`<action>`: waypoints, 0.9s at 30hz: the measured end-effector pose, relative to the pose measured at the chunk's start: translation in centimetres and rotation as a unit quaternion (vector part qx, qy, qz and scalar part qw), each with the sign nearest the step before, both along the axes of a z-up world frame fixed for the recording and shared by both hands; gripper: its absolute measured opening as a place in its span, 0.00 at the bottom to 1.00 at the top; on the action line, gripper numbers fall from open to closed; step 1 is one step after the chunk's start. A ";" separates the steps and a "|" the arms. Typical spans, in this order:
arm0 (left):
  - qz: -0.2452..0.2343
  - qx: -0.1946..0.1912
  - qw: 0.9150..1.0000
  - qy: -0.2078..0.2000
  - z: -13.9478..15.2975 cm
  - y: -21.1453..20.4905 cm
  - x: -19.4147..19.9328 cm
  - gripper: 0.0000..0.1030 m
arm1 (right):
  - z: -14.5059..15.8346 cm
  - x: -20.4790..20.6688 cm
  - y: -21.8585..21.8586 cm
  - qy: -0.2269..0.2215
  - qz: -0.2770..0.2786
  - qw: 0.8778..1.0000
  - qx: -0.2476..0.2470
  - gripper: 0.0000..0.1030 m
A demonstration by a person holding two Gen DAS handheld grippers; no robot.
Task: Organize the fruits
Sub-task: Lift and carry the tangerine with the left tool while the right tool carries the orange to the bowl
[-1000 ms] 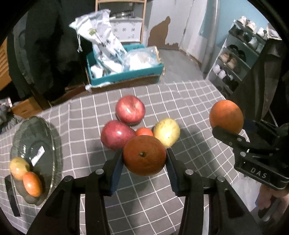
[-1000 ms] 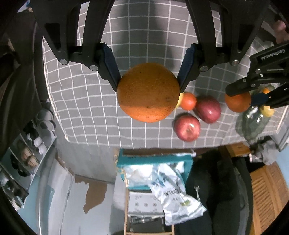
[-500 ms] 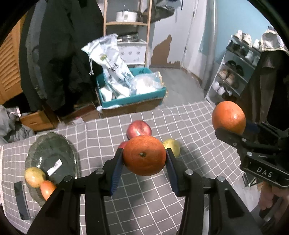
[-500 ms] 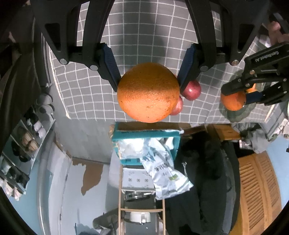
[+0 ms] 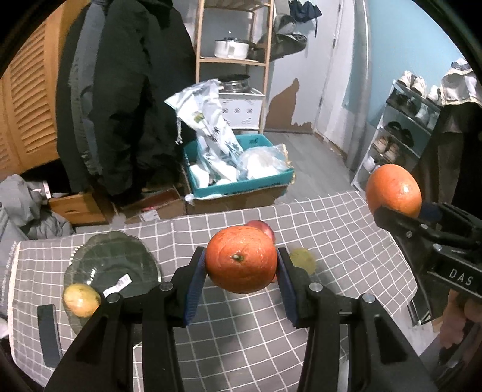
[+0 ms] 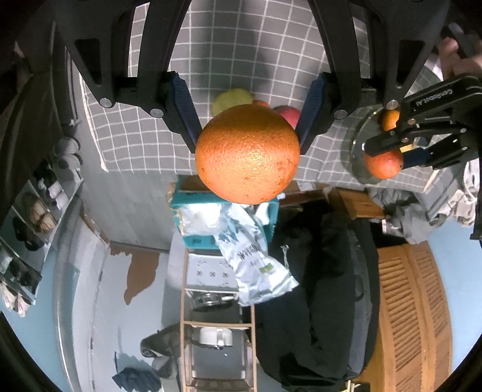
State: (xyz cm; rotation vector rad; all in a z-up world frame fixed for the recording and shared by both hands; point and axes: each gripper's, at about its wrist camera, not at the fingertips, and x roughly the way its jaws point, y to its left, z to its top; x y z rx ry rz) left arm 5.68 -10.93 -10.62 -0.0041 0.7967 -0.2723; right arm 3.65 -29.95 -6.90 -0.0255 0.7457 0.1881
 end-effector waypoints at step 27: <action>0.082 -0.003 0.997 -0.009 0.6 8.9 0.2 0.45 | 0.6 2.8 9.3 0.011 0.071 0.997 0.011 0.61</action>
